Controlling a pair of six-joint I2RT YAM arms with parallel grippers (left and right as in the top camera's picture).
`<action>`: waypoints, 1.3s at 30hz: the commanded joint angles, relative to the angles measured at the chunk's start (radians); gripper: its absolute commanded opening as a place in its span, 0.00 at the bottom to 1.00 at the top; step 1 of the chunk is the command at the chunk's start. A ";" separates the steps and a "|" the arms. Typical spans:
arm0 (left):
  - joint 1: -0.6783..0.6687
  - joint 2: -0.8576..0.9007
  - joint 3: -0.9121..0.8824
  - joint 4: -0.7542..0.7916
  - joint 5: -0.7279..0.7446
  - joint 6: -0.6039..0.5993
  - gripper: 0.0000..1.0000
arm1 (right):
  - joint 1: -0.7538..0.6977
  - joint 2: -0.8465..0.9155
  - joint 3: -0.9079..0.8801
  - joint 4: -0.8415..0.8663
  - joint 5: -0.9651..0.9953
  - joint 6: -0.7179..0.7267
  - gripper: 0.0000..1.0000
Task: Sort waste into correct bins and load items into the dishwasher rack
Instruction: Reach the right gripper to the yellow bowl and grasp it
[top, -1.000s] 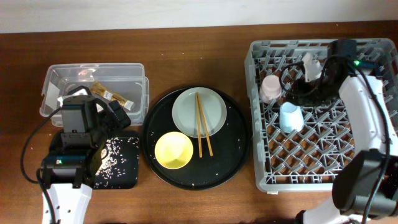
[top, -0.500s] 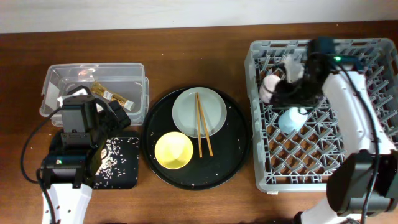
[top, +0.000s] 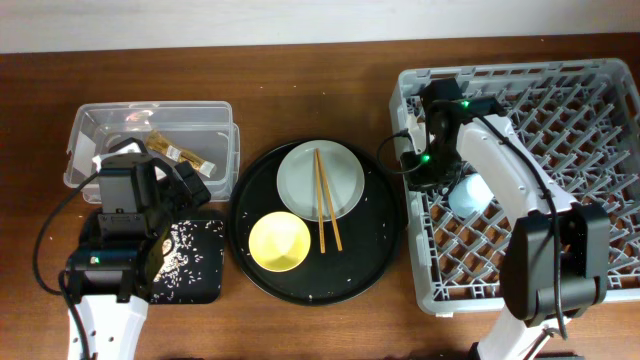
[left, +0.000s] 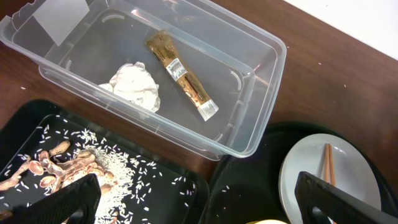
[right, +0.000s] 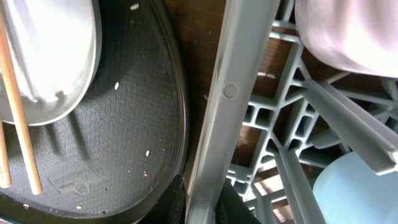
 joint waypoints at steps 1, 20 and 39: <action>0.004 -0.005 0.007 0.002 -0.010 0.013 0.99 | 0.013 0.011 -0.006 -0.018 -0.024 -0.008 0.16; 0.004 -0.005 0.008 0.002 -0.010 0.013 0.99 | 0.644 -0.006 0.072 0.182 -0.306 0.003 0.98; 0.005 -0.005 0.007 0.002 -0.010 0.013 0.99 | 0.758 -0.006 -0.150 0.584 -0.154 0.016 0.27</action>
